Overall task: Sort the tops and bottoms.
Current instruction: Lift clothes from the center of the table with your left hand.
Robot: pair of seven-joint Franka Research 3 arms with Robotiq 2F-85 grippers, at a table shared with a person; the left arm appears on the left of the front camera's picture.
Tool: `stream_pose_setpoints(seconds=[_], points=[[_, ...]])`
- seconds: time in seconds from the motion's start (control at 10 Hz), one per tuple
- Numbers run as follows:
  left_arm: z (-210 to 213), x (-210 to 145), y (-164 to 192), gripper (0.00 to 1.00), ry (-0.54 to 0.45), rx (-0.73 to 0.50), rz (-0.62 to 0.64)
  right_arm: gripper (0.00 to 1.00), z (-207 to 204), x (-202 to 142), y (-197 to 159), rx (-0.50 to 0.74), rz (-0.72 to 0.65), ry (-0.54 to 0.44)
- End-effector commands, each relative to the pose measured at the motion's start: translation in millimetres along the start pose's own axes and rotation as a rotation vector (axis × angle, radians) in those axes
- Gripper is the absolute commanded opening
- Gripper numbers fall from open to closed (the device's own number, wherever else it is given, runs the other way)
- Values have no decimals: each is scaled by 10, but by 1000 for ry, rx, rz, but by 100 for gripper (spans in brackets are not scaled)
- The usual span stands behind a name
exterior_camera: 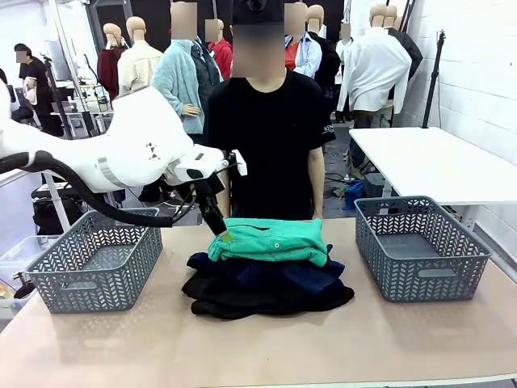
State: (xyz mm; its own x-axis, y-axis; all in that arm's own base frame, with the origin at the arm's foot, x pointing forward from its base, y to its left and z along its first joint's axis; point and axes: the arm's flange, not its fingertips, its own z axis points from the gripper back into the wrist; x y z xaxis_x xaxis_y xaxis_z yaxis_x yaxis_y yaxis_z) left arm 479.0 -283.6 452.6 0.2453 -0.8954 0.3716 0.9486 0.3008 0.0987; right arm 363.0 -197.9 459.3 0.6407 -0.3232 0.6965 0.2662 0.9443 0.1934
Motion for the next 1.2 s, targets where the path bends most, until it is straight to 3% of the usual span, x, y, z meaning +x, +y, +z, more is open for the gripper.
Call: stream_pose_setpoints(seconds=[0.0, 0.8, 1.0, 1.1], points=[[-19, 7, 145, 100, 20, -18, -30, 100, -13, -15, -32, 7, 2, 3], [-441, -103, 55, 100, 19, 131, -102, 100, -13, -15, -32, 7, 2, 3], [-491, -125, 50, 100, 33, 119, -99, 100, -13, -15, -32, 7, 2, 3], [-512, -140, 44, 95, 28, 110, -97, 100, -13, -15, -32, 7, 2, 3]])
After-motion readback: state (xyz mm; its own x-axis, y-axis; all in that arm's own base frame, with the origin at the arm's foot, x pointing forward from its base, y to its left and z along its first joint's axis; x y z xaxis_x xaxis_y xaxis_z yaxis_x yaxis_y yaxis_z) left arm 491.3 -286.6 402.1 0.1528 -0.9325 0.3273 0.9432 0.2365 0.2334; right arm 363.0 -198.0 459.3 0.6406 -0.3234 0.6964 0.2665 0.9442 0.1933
